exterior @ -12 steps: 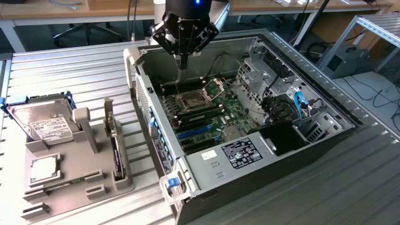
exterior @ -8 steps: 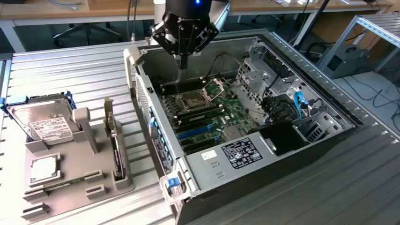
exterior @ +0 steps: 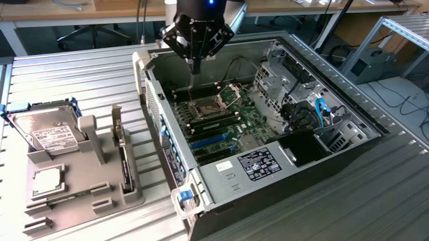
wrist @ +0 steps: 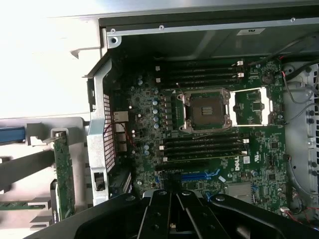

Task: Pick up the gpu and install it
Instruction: 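Reach for the gpu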

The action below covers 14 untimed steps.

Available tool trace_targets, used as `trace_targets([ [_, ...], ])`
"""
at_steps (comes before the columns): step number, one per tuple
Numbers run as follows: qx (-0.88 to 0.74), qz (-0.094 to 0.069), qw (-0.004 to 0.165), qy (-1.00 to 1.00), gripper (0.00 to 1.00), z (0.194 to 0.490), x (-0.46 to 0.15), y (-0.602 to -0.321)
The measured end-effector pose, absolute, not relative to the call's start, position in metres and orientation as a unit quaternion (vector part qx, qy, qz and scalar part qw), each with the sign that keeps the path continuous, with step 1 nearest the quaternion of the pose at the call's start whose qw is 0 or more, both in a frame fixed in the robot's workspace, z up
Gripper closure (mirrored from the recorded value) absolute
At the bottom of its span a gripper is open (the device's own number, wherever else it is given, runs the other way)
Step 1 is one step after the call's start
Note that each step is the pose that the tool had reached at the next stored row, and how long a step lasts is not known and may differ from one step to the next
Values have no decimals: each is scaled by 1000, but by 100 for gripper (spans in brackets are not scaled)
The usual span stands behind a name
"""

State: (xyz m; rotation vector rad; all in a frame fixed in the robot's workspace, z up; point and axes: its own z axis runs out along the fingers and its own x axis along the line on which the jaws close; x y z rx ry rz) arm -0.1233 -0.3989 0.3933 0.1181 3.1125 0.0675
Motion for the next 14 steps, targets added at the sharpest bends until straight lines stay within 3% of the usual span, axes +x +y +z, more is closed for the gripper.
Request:
trace_targets([
  [14, 38, 22, 13, 999, 89, 393, -127, -399],
])
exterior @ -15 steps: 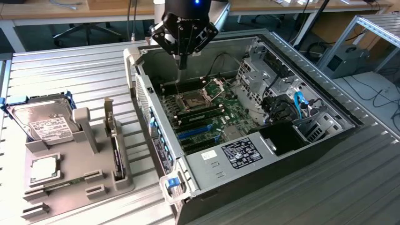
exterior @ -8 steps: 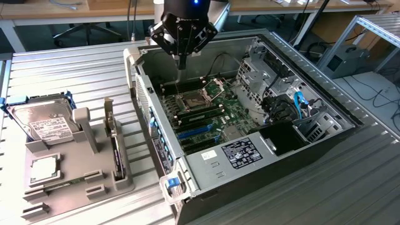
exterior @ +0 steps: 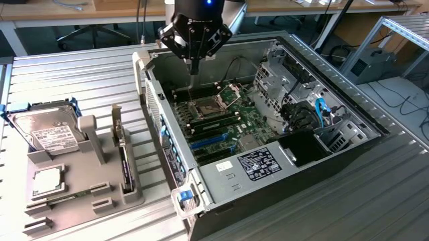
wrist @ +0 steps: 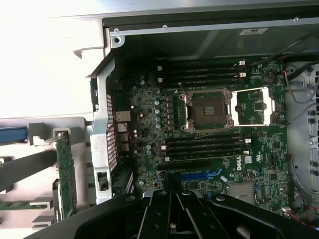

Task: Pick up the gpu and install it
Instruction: 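Reach for the gpu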

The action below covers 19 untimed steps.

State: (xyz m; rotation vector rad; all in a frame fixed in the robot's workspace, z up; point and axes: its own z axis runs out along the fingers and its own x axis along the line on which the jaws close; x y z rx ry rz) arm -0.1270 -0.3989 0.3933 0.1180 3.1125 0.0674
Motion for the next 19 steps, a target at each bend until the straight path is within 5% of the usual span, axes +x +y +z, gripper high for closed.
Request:
trace_targets([
  [19, 38, 22, 13, 999, 89, 393, -133, -399],
])
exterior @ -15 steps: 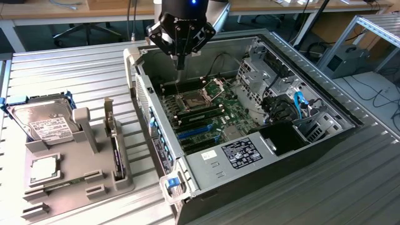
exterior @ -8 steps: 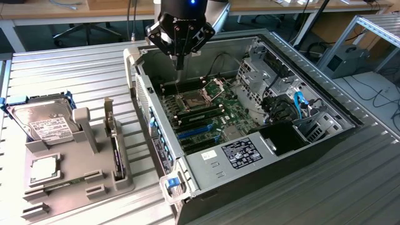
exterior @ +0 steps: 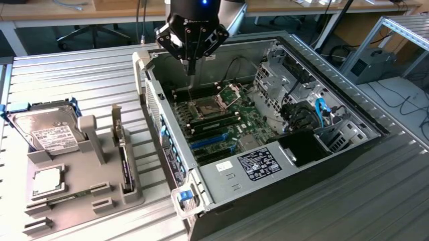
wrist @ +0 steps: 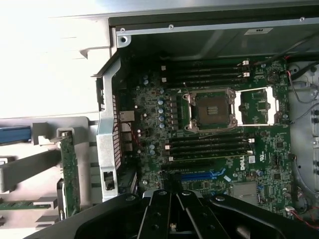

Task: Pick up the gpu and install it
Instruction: 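Reach for the gpu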

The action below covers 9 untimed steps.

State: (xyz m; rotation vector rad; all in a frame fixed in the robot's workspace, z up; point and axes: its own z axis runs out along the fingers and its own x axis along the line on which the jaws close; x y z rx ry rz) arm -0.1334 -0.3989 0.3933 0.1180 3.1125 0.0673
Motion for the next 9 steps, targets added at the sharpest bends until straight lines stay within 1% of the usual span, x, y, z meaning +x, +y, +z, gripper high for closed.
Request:
trace_targets([
  [9, 38, 22, 13, 999, 89, 393, -136, -399],
])
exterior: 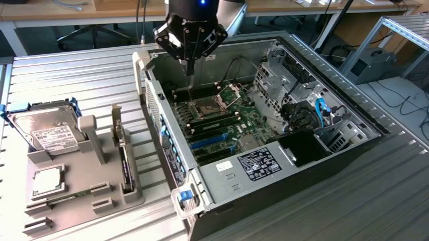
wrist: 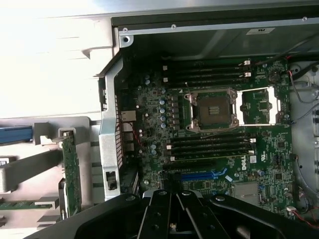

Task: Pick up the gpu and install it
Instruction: 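Reach for the gpu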

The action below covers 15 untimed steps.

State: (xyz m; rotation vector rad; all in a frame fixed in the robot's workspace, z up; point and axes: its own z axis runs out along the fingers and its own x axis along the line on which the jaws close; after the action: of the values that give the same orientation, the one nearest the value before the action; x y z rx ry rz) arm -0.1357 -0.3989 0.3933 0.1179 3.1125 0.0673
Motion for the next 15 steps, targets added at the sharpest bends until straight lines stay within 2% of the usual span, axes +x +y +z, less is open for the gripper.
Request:
trace_targets([
  [15, 38, 22, 13, 999, 89, 393, -139, -399],
])
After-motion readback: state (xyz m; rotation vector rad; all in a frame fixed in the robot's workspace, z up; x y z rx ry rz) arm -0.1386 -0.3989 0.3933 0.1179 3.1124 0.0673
